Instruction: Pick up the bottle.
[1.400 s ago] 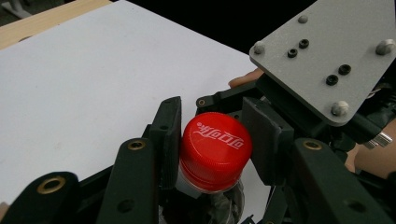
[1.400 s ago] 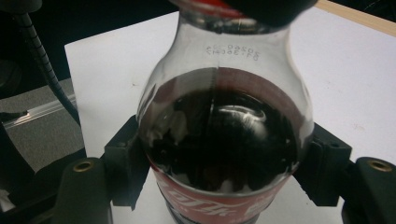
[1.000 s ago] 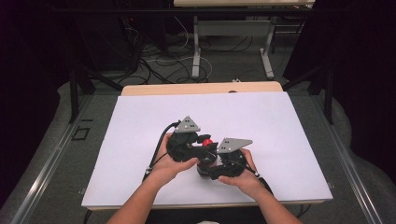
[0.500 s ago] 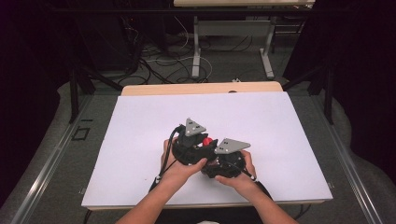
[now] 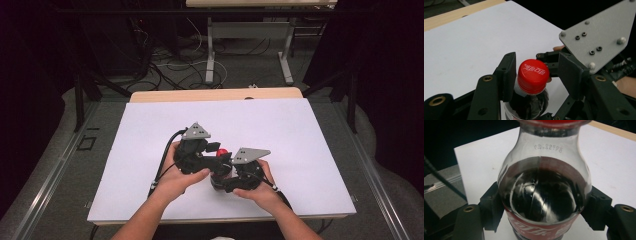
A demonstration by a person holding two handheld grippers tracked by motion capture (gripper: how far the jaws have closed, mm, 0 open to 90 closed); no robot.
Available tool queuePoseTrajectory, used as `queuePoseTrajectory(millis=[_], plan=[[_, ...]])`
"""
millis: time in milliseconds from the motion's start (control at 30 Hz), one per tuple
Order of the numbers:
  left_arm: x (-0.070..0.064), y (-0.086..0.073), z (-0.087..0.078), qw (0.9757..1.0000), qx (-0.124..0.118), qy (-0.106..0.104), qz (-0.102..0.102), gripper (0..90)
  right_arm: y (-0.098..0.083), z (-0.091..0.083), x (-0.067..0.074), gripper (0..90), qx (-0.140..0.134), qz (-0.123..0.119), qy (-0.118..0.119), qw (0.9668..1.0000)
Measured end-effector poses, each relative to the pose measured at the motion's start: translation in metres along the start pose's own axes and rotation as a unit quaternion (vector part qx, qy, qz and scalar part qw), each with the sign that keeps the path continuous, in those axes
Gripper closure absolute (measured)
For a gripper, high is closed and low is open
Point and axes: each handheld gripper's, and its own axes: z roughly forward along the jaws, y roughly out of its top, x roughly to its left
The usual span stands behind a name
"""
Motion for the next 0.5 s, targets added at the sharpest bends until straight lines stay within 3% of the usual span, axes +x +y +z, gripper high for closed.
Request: queuePoseTrajectory(millis=[133,233,500], plan=[[0.004,-0.0028,0.0034,1.0,0.007,0.005,0.002,54.0,0.0003,0.001,0.0016,29.4,-0.002,-0.002,0.003,1.0],[0.0064,-0.005,0.0054,1.0,0.003,-0.007,0.004,56.9,-0.0004,0.0018,0.001,29.5,-0.001,0.0,0.003,1.0],[0.0065,-0.0044,0.0079,0.9999,0.001,-0.011,0.003,58.4,-0.0005,0.0016,0.0013,29.6,0.0,0.003,0.004,1.0]])
